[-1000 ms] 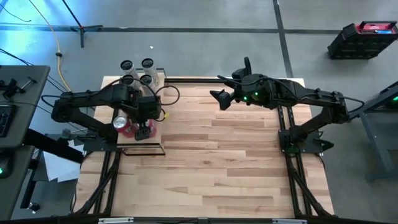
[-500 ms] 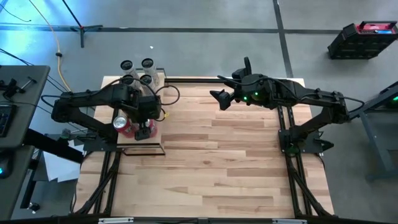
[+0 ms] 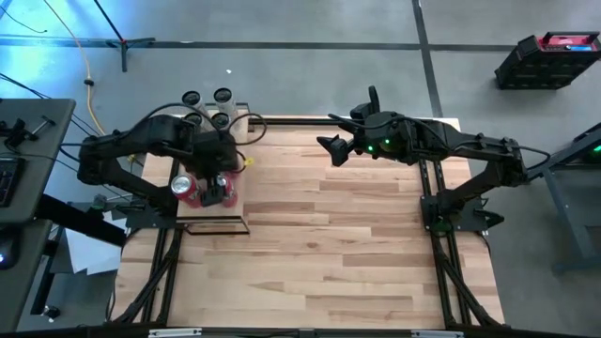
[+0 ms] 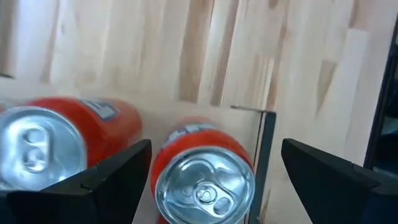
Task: Place canned beverage on shelf
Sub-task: Adjust the red soda cans
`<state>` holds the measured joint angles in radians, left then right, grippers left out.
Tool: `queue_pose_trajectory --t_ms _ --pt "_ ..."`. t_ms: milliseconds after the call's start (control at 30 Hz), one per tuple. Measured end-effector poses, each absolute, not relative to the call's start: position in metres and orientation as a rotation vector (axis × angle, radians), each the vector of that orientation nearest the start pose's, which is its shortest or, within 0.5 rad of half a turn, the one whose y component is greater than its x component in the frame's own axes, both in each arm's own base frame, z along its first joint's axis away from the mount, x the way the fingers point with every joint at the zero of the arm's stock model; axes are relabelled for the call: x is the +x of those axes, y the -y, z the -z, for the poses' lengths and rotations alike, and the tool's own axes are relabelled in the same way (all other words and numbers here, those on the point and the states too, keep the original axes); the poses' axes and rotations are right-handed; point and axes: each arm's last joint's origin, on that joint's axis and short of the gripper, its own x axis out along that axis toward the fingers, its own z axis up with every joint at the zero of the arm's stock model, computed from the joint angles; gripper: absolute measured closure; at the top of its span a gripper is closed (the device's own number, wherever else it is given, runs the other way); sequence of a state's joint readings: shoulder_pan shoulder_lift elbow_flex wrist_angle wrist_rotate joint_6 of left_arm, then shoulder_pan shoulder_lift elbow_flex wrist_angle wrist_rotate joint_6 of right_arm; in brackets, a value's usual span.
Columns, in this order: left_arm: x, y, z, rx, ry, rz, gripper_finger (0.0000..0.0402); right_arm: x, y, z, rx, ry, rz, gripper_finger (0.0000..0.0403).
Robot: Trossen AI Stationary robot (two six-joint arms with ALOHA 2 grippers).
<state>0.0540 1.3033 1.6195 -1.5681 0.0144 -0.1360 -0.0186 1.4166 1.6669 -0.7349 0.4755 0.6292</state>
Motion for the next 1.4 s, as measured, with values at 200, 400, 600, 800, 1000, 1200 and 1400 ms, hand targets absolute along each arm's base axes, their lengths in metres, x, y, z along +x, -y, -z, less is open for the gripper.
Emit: queue_pose_trajectory --t_ms 200,400,600,800,1000,1200,1400 --pt "0.203 -0.014 -0.414 -0.071 -1.088 -0.197 0.0051 0.284 0.019 -0.440 0.493 -0.305 0.618 0.0011" --pt "0.231 -0.017 -0.421 0.017 -0.890 -0.175 0.0051 0.283 0.020 -0.440 0.491 -0.275 0.685 0.0011" --pt "0.245 -0.037 -0.397 0.033 -1.084 -0.231 0.0098 0.283 0.019 -0.440 0.497 -0.274 0.681 0.0011" --pt "0.253 -0.054 -0.385 0.003 -1.149 -0.333 0.0186 0.284 0.016 -0.440 0.495 -0.280 0.667 0.0011" --pt "0.256 -0.058 -0.378 -0.002 -1.220 -0.336 0.0281 0.283 0.016 -0.440 0.489 -0.285 0.666 0.0011" --pt "0.254 -0.061 -0.374 0.026 -1.284 -0.324 0.0383 0.283 0.017 -0.440 0.487 -0.285 0.668 0.0011" --pt "0.251 -0.069 -0.373 -0.006 -1.296 -0.361 0.0387 0.283 0.017 -0.440 0.487 -0.285 0.668 0.0011"
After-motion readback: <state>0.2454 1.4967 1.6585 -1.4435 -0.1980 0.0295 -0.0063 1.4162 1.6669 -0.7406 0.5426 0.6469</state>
